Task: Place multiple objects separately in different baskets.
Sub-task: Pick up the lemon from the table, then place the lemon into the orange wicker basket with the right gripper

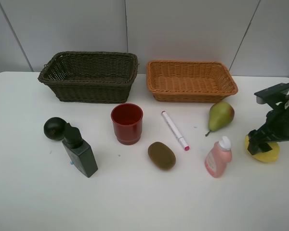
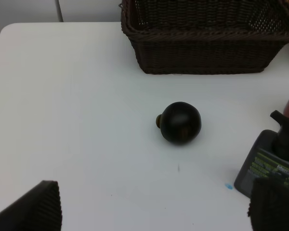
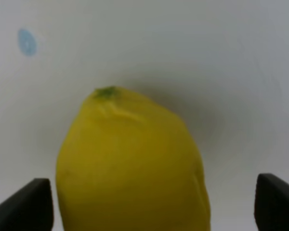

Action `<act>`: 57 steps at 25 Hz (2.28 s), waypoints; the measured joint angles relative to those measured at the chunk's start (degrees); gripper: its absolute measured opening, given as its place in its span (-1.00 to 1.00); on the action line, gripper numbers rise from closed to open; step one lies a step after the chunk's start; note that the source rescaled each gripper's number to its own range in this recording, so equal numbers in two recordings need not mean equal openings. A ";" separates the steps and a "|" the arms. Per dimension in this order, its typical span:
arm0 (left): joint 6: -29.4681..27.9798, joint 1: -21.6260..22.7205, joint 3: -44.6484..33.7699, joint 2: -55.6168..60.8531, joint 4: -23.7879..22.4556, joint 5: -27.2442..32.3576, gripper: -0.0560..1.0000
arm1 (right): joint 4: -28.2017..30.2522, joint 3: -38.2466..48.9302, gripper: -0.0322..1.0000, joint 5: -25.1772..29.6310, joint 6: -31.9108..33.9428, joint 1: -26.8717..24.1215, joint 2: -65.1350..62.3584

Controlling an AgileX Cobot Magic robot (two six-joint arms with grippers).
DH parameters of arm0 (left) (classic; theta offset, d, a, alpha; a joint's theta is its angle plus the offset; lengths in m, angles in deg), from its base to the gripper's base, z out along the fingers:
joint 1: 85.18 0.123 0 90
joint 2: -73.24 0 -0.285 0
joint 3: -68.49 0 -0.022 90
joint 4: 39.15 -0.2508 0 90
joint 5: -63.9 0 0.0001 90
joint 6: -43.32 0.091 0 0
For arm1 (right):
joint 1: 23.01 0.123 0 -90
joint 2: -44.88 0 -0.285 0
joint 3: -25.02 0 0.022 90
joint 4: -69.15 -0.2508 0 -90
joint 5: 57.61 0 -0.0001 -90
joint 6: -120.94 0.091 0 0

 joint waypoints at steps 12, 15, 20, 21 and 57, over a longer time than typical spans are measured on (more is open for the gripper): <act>0.00 0.00 0.00 0.00 0.00 0.00 1.00 | -0.41 0.00 0.78 -0.42 0.00 0.00 0.33; 0.00 0.00 0.00 0.00 0.00 0.00 1.00 | -0.96 -0.06 0.78 -0.62 0.00 0.00 2.40; 0.00 0.00 0.00 0.00 0.00 0.00 1.00 | -1.44 -0.06 0.78 -1.11 -0.02 0.00 5.40; 0.00 0.00 0.00 0.00 0.00 0.00 1.00 | -1.44 -0.06 0.78 -1.32 -0.02 0.00 5.40; 0.00 0.00 0.00 0.00 0.00 0.00 1.00 | -4.15 -10.27 0.16 9.05 0.16 0.00 -5.39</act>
